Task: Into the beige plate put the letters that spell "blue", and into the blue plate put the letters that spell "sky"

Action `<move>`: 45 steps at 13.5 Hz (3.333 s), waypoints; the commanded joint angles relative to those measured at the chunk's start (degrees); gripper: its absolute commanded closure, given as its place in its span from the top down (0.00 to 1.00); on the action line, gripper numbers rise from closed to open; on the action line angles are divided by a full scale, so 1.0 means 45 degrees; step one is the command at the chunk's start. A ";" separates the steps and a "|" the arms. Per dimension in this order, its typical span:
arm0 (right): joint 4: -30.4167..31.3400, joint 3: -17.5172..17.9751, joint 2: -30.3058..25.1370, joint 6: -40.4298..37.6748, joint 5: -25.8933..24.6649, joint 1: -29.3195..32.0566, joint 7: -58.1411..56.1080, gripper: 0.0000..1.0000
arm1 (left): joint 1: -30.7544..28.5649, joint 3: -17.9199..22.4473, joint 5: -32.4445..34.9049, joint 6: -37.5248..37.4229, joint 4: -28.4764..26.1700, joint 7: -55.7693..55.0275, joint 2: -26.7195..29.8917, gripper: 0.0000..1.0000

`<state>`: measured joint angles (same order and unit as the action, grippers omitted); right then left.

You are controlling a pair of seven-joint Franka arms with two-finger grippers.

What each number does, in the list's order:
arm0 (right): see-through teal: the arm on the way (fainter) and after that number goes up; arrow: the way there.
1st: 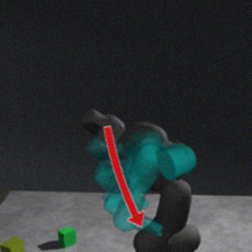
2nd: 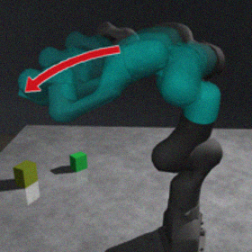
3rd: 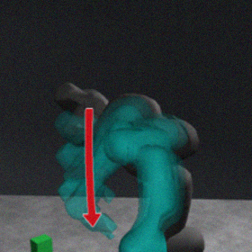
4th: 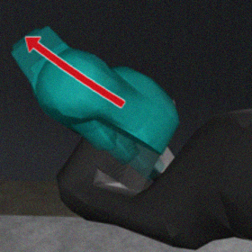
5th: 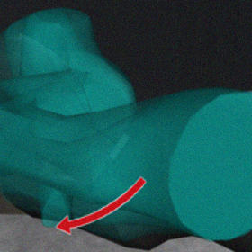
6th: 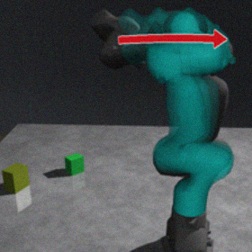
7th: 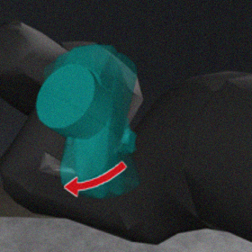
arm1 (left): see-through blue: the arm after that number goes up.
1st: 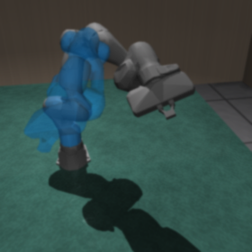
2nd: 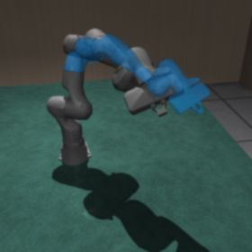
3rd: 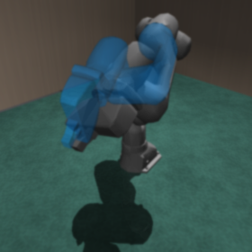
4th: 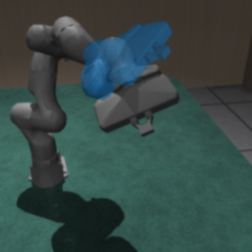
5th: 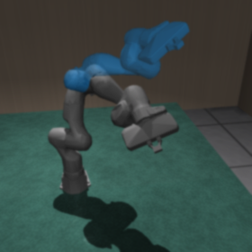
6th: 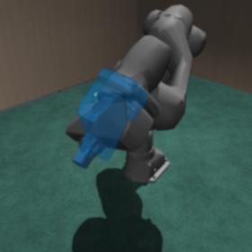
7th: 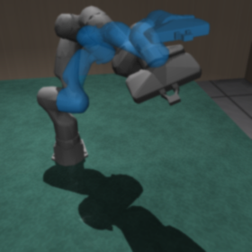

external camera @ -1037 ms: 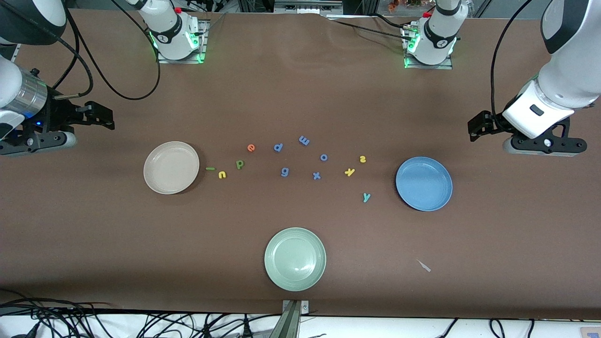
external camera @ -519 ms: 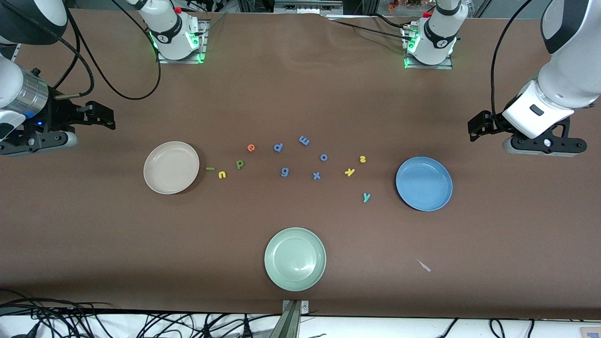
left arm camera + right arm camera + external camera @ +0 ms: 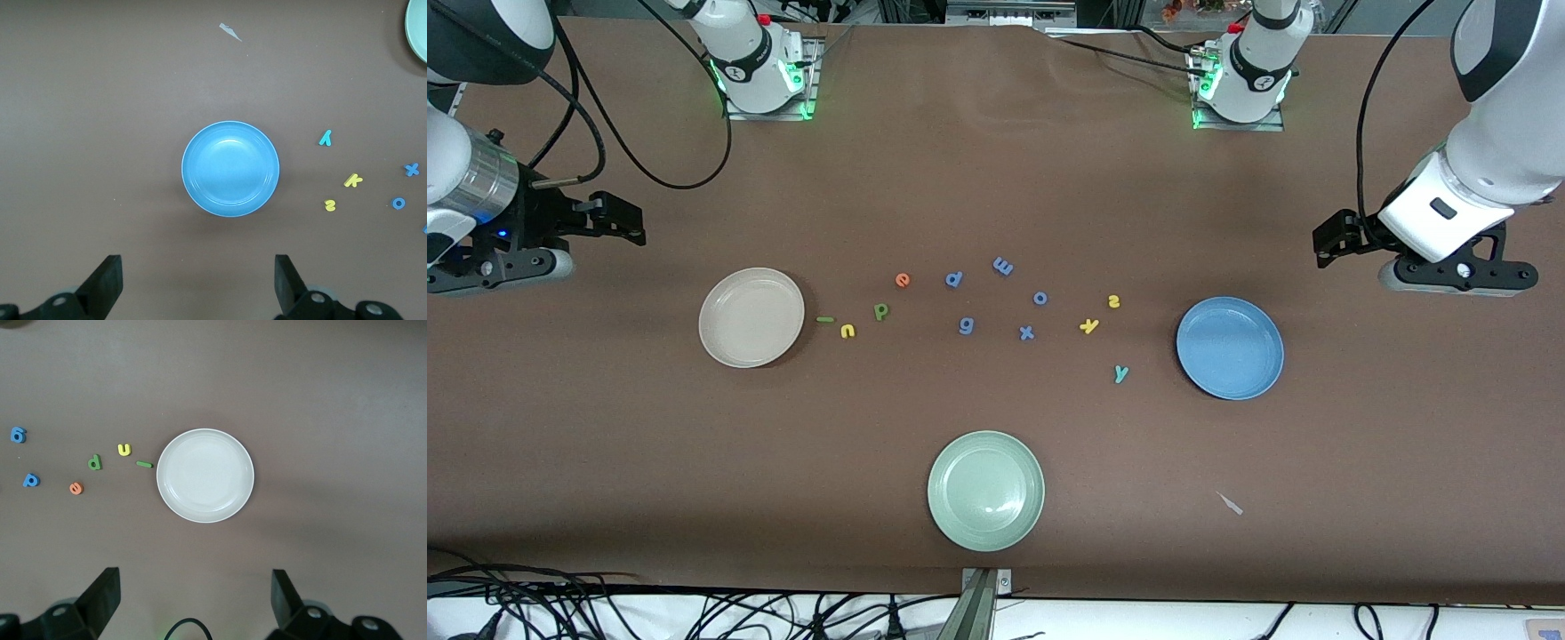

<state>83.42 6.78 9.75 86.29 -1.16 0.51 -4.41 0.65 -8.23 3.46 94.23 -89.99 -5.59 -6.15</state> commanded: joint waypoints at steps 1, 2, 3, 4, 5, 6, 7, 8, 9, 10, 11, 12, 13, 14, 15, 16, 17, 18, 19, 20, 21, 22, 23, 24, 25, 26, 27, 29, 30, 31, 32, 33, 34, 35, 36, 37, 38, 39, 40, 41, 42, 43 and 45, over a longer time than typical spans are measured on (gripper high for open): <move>-0.0238 0.0036 0.0021 -0.0133 0.0238 0.0063 -0.0076 1.00 | -0.0105 0.0013 -0.0339 0.0114 -0.0256 0.0325 0.0274 1.00; -0.0238 0.0036 0.0021 -0.0133 0.0238 0.0044 -0.0076 1.00 | -0.0105 0.0013 -0.0339 0.0114 -0.0256 0.0325 0.0274 1.00; -0.0238 0.0036 0.0021 -0.0133 0.0238 0.0044 -0.0076 1.00 | -0.0105 0.0013 -0.0339 0.0114 -0.0256 0.0325 0.0274 1.00; -0.0238 0.0036 0.0040 -0.0153 0.0238 0.0063 -0.0076 1.00 | -0.0105 0.0013 -0.0339 0.0114 -0.0256 0.0325 0.0274 1.00; -0.0238 0.0036 0.0021 -0.0153 0.0238 0.0063 -0.0076 1.00 | -0.0105 0.0013 -0.0339 0.0114 -0.0256 0.0325 0.0274 1.00; -0.0238 0.0036 0.0021 -0.0133 0.0238 0.0063 -0.0076 1.00 | -0.0105 0.0013 -0.0339 0.0114 -0.0256 0.0325 0.0274 1.00; -0.0238 0.0036 0.0021 -0.0133 0.0238 0.0063 -0.0076 1.00 | -0.0105 0.0013 -0.0339 0.0114 -0.0256 0.0325 0.0274 1.00; -0.0238 0.0036 0.0021 -0.0153 0.0238 0.0063 -0.0076 1.00 | -0.0105 0.0013 -0.0339 0.0114 -0.0256 0.0325 0.0274 1.00; -0.0238 0.0036 0.0021 -0.0153 0.0238 0.0063 -0.0076 1.00 | -0.0105 0.0013 -0.0339 0.0114 -0.0256 0.0325 0.0274 1.00; -0.0238 0.0036 0.0021 -0.0153 0.0238 0.0063 -0.0076 1.00 | -0.0105 0.0013 -0.0339 0.0114 -0.0256 0.0325 0.0274 1.00; -0.0238 0.0036 0.0021 -0.0153 0.0238 0.0063 -0.0076 1.00 | -0.0105 0.0013 -0.0339 0.0114 -0.0256 0.0325 0.0274 1.00; -0.0238 0.0036 0.0021 -0.0153 0.0238 0.0063 -0.0076 1.00 | -0.0105 0.0013 -0.0339 0.0114 -0.0256 0.0325 0.0274 1.00; -0.0238 0.0036 0.0040 -0.0153 0.0238 0.0063 -0.0076 1.00 | -0.0105 0.0013 -0.0339 0.0114 -0.0256 0.0325 0.0274 1.00; -0.0238 0.0036 0.0021 -0.0153 0.0238 0.0063 -0.0076 1.00 | -0.0105 0.0013 -0.0339 0.0114 -0.0256 0.0325 0.0274 1.00; -0.0238 0.0036 0.0021 -0.0153 0.0238 0.0063 -0.0076 1.00 | -0.0105 0.0013 -0.0339 0.0114 -0.0256 0.0325 0.0274 1.00; -0.0238 0.0036 0.0021 -0.0153 0.0238 0.0063 -0.0076 1.00 | -0.0105 0.0013 -0.0339 0.0114 -0.0256 0.0325 0.0274 1.00; -0.0238 0.0036 0.0021 -0.0153 0.0238 0.0063 -0.0076 1.00 | -0.0105 0.0013 -0.0359 0.0114 -0.0256 0.0325 0.0274 1.00; -0.0238 0.0036 0.0021 -0.0153 0.0238 0.0063 -0.0076 1.00 | -0.0105 0.0013 -0.0340 0.0114 -0.0256 0.0325 0.0274 1.00; -0.0238 0.0036 0.0021 -0.0153 0.0238 0.0063 -0.0076 1.00 | -0.0105 0.0013 -0.0359 0.0114 -0.0256 0.0325 0.0254 1.00; -0.0238 0.0036 0.0021 -0.0153 0.0238 0.0044 -0.0056 1.00 | -0.0105 0.0013 -0.0359 0.0114 -0.0256 0.0325 0.0274 1.00; -0.0238 0.0036 0.0021 -0.0153 0.0238 0.0044 -0.0056 1.00 | -0.0105 0.0013 -0.0359 0.0114 -0.0256 0.0325 0.0274 1.00; -0.0218 0.0036 0.0021 -0.0133 0.0238 0.0024 -0.0056 1.00 | -0.0105 0.0013 -0.0340 0.0114 -0.0256 0.0325 0.0274 1.00; -0.0238 0.0036 0.0040 -0.0133 0.0238 0.0024 -0.0037 1.00 | -0.0105 0.0013 -0.0339 0.0114 -0.0256 0.0325 0.0274 1.00; -0.0218 0.0055 0.0040 -0.0114 0.0219 -0.0015 0.0060 1.00 | -0.0105 0.0013 -0.0339 0.0114 -0.0256 0.0325 0.0274 1.00; -0.0218 0.0075 0.0060 -0.0114 0.0122 -0.0073 0.0081 1.00 | -0.0086 0.0013 -0.0339 0.0114 -0.0237 0.0325 0.0274 1.00; -0.0160 0.0075 0.0253 -0.0075 0.0063 -0.0228 0.0081 1.00 | -0.0105 0.0013 -0.0359 0.0114 -0.0256 0.0325 0.0274 1.00; -0.0198 0.0056 0.0622 -0.0210 0.0159 -0.0230 -0.0035 1.00 | -0.0105 0.0013 -0.0359 0.0114 -0.0256 0.0325 0.0274 1.00; -0.0159 0.0036 0.0801 -0.0113 0.0122 -0.0229 -0.0153 1.00 | -0.0105 0.0013 -0.0340 0.0114 -0.0256 0.0325 0.0274 1.00; -0.0160 0.0055 0.0937 -0.0017 0.0063 -0.0268 -0.0231 1.00 | -0.0105 0.0013 -0.0359 0.0114 -0.0237 0.0325 0.0274 1.00; -0.0179 0.0056 0.1306 0.0061 0.0062 -0.0308 -0.0251 1.00 | -0.0105 0.0013 -0.0340 0.0114 -0.0256 0.0325 0.0274 1.00; -0.0199 0.0075 0.1503 0.0081 0.0101 -0.0308 -0.0348 1.00 | -0.0086 0.0013 -0.0339 0.0114 -0.0237 0.0325 0.0274 1.00; -0.0199 0.0075 0.1698 0.0140 0.0140 -0.0327 -0.0388 1.00 | -0.0105 0.0013 -0.0339 0.0114 -0.0237 0.0325 0.0254 1.00; -0.0199 0.0075 0.1894 0.0237 0.0160 -0.0443 -0.0369 1.00 | -0.0086 0.0013 -0.0339 0.0114 -0.0256 0.0325 0.0274 1.00; -0.0199 0.0075 0.2224 0.0412 0.0179 -0.0599 -0.0349 1.00 | -0.0105 0.0013 -0.0359 0.0114 -0.0256 0.0325 0.0254 1.00; -0.0179 0.0075 0.2576 0.0858 0.0237 -0.0872 -0.0291 1.00 | -0.0086 0.0013 -0.0340 0.0114 -0.0237 0.0325 0.0274 1.00; -0.0179 0.0075 0.2869 0.1424 0.0257 -0.1184 -0.0136 1.00 | -0.0086 0.0013 -0.0339 0.0114 -0.0237 0.0325 0.0274 1.00; -0.0160 0.0075 0.3259 0.1932 0.0296 -0.1496 0.0021 1.00 | -0.0086 0.0013 -0.0359 0.0114 -0.0237 0.0325 0.0254 1.00; -0.0082 0.0075 0.3650 0.2594 0.0277 -0.1828 0.0389 1.00 | -0.0105 0.0013 -0.0359 0.0114 -0.0237 0.0325 0.0274 1.00; 0.0209 0.0094 0.3982 0.3394 0.0238 -0.1947 0.0761 1.00 | -0.0105 0.0013 -0.0359 0.0114 -0.0237 0.0325 0.0274 1.00; 0.0714 0.0172 0.4140 0.4195 0.0219 -0.1968 0.1035 1.00 | -0.0105 0.0013 -0.0340 0.0114 -0.0237 0.0325 0.0254 1.00; 0.1222 0.0405 0.4238 0.5092 0.0199 -0.1968 0.1057 1.00 | -0.0105 0.0013 -0.0359 0.0114 -0.0237 0.0325 0.0254 1.00; 0.1865 0.0523 0.4259 0.6087 0.0102 -0.2045 0.1077 1.00 | -0.0086 0.0013 -0.0359 0.0114 -0.0237 0.0325 0.0274 1.00; 0.3523 0.0602 0.4298 0.8506 0.0043 -0.2318 0.1891 0.99 | -0.0086 0.0013 -0.0359 0.0114 -0.0237 0.0325 0.0274 1.00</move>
<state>91.89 8.86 30.62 116.39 -0.69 -9.35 0.74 0.64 -8.23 3.45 94.26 -90.07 -5.57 -6.15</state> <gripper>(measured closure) 0.004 0.000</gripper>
